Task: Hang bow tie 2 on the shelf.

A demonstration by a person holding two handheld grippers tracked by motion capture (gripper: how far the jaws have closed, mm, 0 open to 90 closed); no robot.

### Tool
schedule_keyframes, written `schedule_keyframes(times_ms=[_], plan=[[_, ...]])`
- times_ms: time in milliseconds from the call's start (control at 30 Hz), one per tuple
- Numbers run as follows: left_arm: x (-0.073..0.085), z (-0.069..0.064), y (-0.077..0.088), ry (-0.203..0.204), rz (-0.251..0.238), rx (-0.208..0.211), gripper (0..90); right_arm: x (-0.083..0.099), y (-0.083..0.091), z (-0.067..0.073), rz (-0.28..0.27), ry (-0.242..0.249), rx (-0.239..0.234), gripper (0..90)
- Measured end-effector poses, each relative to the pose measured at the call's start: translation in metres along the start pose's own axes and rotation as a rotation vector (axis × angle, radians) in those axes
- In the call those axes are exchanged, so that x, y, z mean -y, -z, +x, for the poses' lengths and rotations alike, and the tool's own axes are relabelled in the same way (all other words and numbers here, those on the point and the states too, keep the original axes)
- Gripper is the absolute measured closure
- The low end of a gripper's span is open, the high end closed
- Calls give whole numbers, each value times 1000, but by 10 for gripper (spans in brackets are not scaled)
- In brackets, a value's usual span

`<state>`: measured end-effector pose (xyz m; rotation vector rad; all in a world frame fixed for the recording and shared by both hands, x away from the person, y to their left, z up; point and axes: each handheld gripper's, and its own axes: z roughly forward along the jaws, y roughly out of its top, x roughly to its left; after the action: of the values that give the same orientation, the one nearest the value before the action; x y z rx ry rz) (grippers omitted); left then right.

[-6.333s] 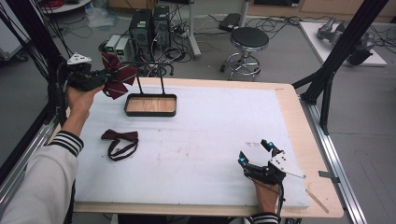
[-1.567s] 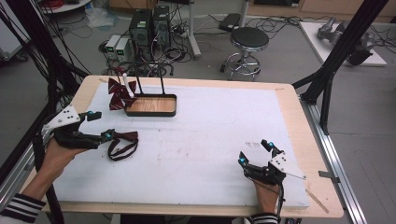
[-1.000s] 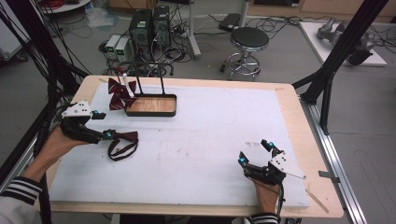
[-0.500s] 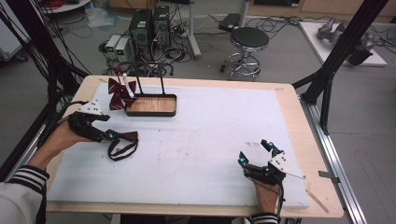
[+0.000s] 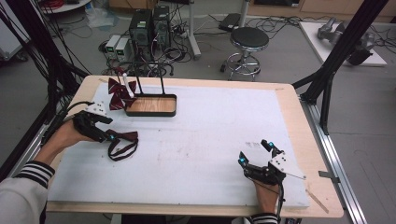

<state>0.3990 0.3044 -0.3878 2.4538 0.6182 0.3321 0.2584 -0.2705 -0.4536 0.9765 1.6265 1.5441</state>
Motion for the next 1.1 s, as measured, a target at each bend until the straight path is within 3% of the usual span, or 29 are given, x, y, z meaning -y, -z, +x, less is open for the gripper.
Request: schedule_keyframes(times_ms=[433, 767, 1100], plan=[[1, 4, -13, -23, 86, 1, 389, 0, 0, 0, 3, -1, -1, 56], [4, 5, -18, -31, 140, 36, 461, 0, 0, 0, 2, 0, 1, 56], [-1, 7, -18, -28, 138, 65, 477, 0, 0, 0, 3, 0, 0, 56]])
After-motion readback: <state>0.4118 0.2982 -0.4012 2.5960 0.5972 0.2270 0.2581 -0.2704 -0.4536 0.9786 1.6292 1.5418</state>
